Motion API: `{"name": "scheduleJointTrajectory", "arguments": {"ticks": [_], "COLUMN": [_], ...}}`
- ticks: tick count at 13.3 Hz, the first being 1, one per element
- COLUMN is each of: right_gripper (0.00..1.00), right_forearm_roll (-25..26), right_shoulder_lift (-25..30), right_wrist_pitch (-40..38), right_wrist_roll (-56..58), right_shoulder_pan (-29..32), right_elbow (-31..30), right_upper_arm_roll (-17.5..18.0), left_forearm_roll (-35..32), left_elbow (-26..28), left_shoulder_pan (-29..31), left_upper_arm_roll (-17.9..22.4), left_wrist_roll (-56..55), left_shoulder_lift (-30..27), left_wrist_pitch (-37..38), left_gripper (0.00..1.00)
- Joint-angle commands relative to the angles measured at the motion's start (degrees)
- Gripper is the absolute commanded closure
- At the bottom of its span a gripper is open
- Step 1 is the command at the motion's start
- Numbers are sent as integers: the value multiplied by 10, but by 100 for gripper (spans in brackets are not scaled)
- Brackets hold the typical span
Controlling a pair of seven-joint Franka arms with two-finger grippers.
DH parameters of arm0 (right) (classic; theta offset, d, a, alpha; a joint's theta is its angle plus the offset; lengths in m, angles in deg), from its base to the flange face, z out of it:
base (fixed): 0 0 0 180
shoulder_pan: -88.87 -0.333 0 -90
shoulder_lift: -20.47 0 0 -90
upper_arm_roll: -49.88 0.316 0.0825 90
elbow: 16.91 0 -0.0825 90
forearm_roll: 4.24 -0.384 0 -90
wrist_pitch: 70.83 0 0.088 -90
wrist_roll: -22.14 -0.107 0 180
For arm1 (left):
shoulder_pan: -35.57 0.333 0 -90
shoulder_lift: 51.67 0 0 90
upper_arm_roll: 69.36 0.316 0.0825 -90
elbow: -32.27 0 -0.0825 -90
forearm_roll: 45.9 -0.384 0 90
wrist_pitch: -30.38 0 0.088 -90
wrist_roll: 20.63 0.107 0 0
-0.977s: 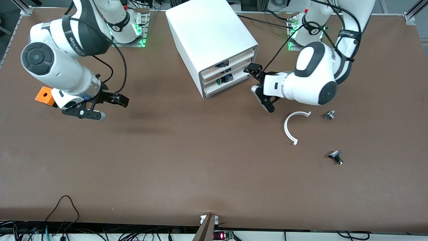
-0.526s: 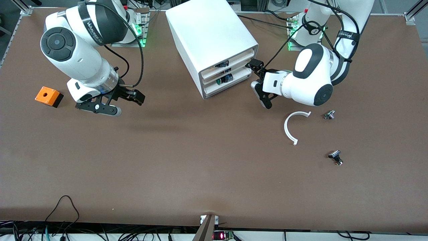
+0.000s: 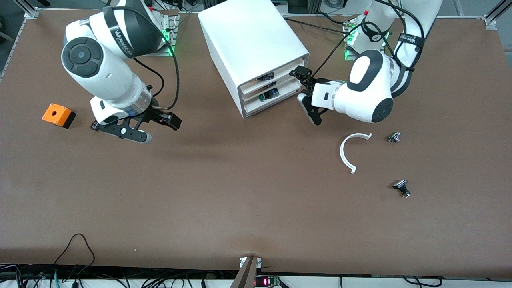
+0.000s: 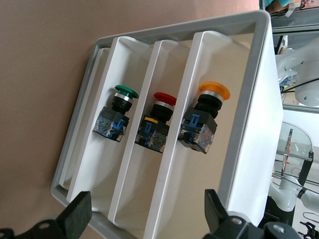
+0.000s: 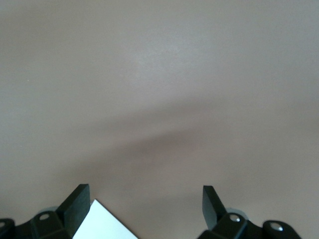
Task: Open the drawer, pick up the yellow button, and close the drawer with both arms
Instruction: 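Grasp the top drawer handle with the left gripper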
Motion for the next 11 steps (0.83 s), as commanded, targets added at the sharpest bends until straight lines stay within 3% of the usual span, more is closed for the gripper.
{"name": "scheduleJointTrajectory", "arguments": {"ticks": [1,3,4,6,8,11], "right_gripper": [0,0,0,0,0,0], "right_forearm_roll": [-2,-3,-3,-2,-2,-5], "right_shoulder_lift": [-12,-12,-12,-12,-15,-30], "right_wrist_pitch": [2,2,1,1,2,2], "right_wrist_roll": [-23,-23,-23,-36,-77,-117], "right_shoulder_pan": [-12,-15,-15,-24,-34,-39], "right_elbow": [16,16,16,16,17,41], "right_upper_arm_roll": [-2,-3,-2,-3,-3,-2], "left_forearm_roll": [26,29,31,37,66,71], "left_elbow": [46,54,54,60,61,70], "left_shoulder_pan": [0,-1,3,2,-1,3], "left_upper_arm_roll": [-1,-12,-24,-25,-34,-42], "left_wrist_roll": [43,50,50,51,51,52], "left_shoulder_lift": [-24,-24,-24,-23,-22,-23], "left_wrist_pitch": [-38,-55,-55,-53,-53,-54], "left_gripper": [4,51,66,68,56,51]}}
